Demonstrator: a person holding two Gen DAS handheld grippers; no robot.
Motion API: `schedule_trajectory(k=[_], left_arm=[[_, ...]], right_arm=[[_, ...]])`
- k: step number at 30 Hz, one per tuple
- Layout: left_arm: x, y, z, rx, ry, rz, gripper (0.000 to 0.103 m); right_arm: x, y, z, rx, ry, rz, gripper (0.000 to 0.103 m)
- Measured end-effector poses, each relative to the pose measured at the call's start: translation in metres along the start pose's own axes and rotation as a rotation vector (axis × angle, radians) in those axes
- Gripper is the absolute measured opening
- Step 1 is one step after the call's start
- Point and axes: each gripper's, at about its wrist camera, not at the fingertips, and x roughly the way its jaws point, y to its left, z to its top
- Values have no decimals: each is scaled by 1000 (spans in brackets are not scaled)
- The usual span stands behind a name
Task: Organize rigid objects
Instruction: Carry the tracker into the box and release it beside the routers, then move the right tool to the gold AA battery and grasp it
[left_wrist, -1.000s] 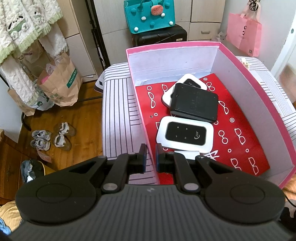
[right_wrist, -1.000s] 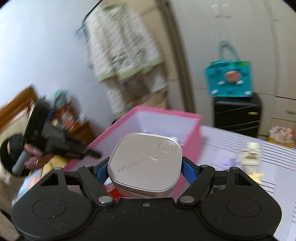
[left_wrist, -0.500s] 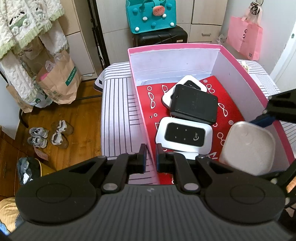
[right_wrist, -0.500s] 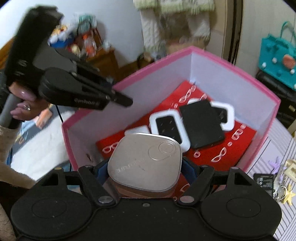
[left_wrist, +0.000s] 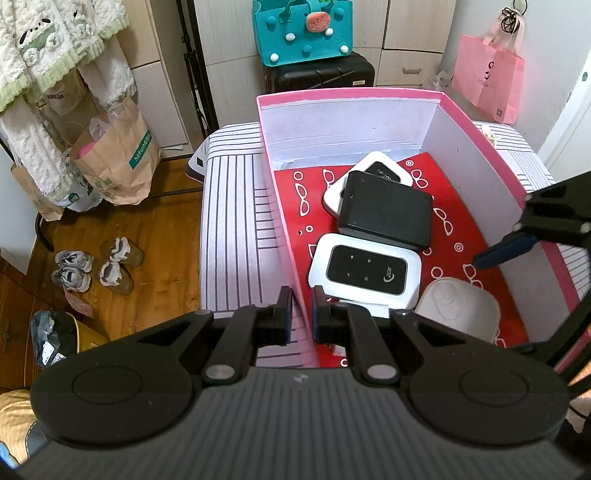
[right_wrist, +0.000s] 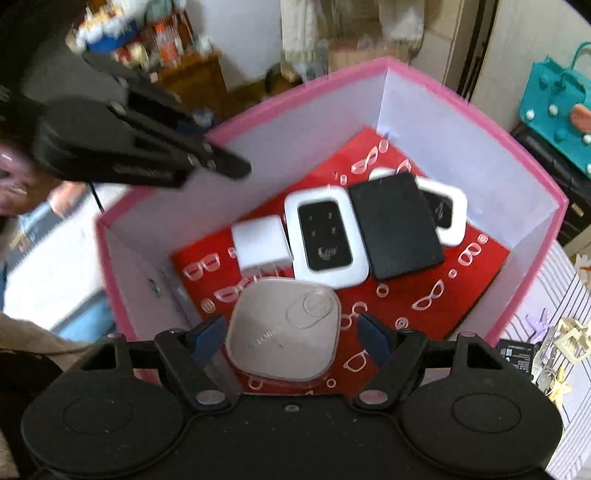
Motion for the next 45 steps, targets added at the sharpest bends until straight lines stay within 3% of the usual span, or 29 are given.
schedule_trajectory(k=[8,11,14,18,22,27,35,39,42,45], left_arm=[[0,3,0,-12,-1,-9,10],[0,3,0,-15,-2,-8,10],[0,4,0,-28,1,-8,10],[1,4,0,-50,-7,-4,10],[0,2,-2,-57,-8,6,9],[0,-5,-4,-48,-22,38,10],[0,-4,-4,-53,-27,39,10],[1,-4,-5,-53,-27,39,10],[0,-4,-5,-50,-26,39,10],[0,-4,-6,-56,-30,41,10]], right_arm=[[-74,-33,-50,155,-337,-37,82],[-91,-51,-74,232,-441,-125,83],[-99,-74,-105,332,-491,-215,83],[-99,-91,-149,474,-535,-328,83],[-87,-98,-193,643,-560,-305,83],[-56,-101,-224,741,-578,-350,79],[-23,-98,-226,725,-567,-415,74],[-17,-90,-224,699,-542,-509,70],[-13,-86,-221,656,-529,-531,69],[-12,-84,-220,646,-543,-598,57]])
